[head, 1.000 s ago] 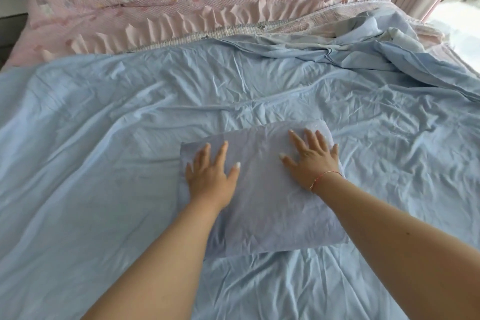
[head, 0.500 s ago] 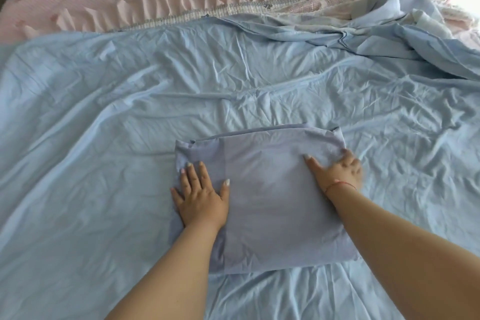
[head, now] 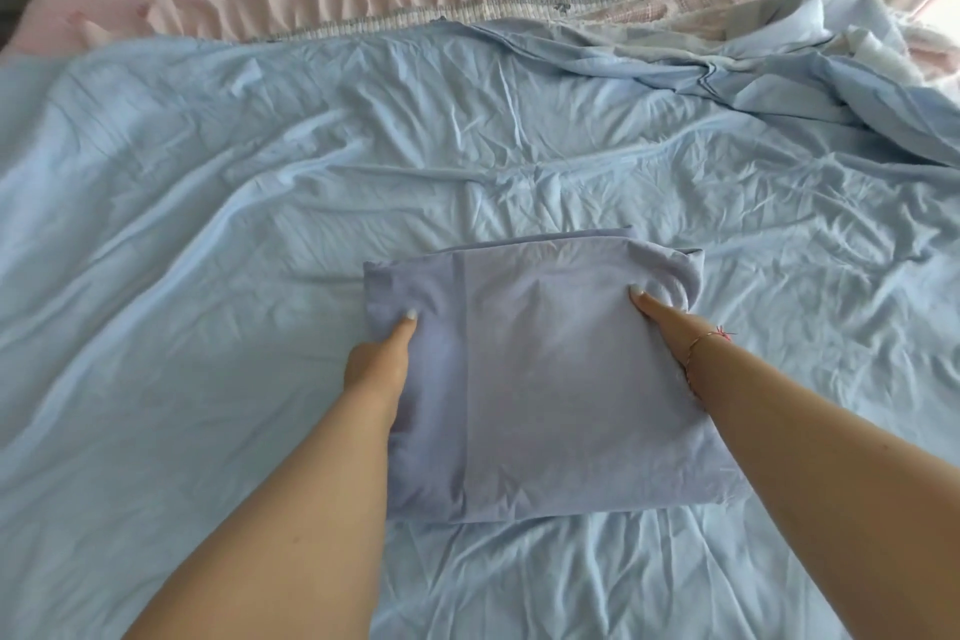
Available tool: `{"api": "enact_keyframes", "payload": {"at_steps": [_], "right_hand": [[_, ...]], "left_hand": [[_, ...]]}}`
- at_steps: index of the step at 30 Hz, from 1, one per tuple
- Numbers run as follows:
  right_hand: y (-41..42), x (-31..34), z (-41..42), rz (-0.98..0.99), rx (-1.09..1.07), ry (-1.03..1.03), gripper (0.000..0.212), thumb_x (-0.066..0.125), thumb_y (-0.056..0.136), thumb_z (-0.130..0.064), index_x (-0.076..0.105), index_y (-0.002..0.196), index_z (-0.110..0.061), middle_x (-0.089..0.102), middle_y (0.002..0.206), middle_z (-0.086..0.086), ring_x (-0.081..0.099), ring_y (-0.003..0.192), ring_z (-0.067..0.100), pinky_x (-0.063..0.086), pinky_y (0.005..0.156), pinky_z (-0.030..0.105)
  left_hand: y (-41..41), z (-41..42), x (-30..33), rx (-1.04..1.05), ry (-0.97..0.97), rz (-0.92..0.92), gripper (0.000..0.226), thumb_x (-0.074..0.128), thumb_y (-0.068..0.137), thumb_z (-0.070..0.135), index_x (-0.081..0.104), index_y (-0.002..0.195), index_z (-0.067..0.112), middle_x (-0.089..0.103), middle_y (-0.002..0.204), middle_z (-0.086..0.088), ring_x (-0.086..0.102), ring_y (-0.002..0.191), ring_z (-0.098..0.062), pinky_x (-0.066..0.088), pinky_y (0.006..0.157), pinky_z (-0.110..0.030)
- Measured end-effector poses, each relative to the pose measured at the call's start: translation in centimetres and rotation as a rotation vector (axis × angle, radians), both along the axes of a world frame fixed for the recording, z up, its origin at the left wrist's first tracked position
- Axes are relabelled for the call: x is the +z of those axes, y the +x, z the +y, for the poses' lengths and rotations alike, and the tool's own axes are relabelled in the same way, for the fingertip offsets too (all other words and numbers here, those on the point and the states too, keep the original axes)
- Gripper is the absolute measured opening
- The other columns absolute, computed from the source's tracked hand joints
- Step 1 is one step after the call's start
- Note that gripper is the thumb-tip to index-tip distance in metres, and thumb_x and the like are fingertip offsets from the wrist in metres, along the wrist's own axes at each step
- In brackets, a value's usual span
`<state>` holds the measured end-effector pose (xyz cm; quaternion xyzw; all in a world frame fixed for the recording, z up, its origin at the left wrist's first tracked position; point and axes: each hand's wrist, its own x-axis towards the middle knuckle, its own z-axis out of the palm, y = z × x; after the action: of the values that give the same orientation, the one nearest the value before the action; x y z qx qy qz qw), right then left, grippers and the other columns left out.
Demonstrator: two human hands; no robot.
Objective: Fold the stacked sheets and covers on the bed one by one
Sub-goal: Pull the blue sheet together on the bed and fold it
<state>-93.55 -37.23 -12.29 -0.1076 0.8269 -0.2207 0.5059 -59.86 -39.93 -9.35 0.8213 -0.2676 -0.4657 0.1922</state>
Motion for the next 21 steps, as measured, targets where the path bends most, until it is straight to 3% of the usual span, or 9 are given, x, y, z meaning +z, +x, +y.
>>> {"api": "enact_keyframes", "payload": {"at_steps": [4, 6, 10, 15, 21], "right_hand": [[5.7, 9.4, 0.8, 0.065, 0.056, -0.067, 0.101, 0.066, 0.063, -0.073, 0.047, 0.136, -0.007, 0.054, 0.132, 0.015, 0.056, 0.114, 0.032, 0.043, 0.098, 0.038], [7.8, 12.0, 1.0, 0.064, 0.106, -0.093, 0.090, 0.065, 0.073, -0.065, 0.046, 0.135, -0.003, 0.057, 0.124, 0.017, 0.058, 0.106, 0.033, 0.045, 0.092, 0.038], [12.9, 16.3, 1.5, 0.073, 0.227, -0.149, 0.080, 0.064, 0.080, -0.058, 0.048, 0.133, 0.000, 0.057, 0.114, 0.016, 0.058, 0.098, 0.030, 0.045, 0.088, 0.036], [20.0, 20.8, 2.8, -0.103, 0.327, -0.160, 0.042, 0.071, 0.080, -0.028, 0.062, 0.109, 0.001, 0.066, 0.084, 0.015, 0.062, 0.071, 0.028, 0.052, 0.068, 0.034], [28.2, 23.9, 4.2, -0.207, 0.554, -0.193, 0.035, 0.069, 0.077, -0.017, 0.066, 0.107, -0.001, 0.069, 0.089, 0.019, 0.064, 0.071, 0.032, 0.053, 0.077, 0.042]], "left_hand": [[1.5, 2.3, 2.9, 0.098, -0.056, 0.151, 0.070, 0.063, 0.083, 0.059, 0.060, 0.116, -0.002, 0.064, 0.115, -0.018, 0.059, 0.103, -0.035, 0.047, 0.086, -0.038], [3.6, 3.7, 4.8, 0.144, -0.080, 0.182, 0.067, 0.064, 0.082, 0.059, 0.061, 0.110, -0.003, 0.065, 0.106, -0.017, 0.060, 0.092, -0.032, 0.046, 0.078, -0.035], [9.2, 7.1, 8.7, 0.185, -0.105, 0.301, 0.063, 0.077, 0.072, 0.056, 0.065, 0.106, 0.004, 0.069, 0.102, -0.009, 0.064, 0.094, -0.028, 0.051, 0.088, -0.039], [17.2, 10.9, 14.3, 0.252, -0.209, 0.345, 0.047, 0.084, 0.071, 0.037, 0.068, 0.099, 0.002, 0.073, 0.096, -0.012, 0.069, 0.090, -0.030, 0.055, 0.088, -0.041], [25.4, 18.6, 19.8, 0.423, -0.316, 0.314, 0.043, 0.085, 0.070, 0.028, 0.071, 0.101, 0.002, 0.075, 0.096, -0.012, 0.070, 0.092, -0.030, 0.054, 0.092, -0.043]]}}
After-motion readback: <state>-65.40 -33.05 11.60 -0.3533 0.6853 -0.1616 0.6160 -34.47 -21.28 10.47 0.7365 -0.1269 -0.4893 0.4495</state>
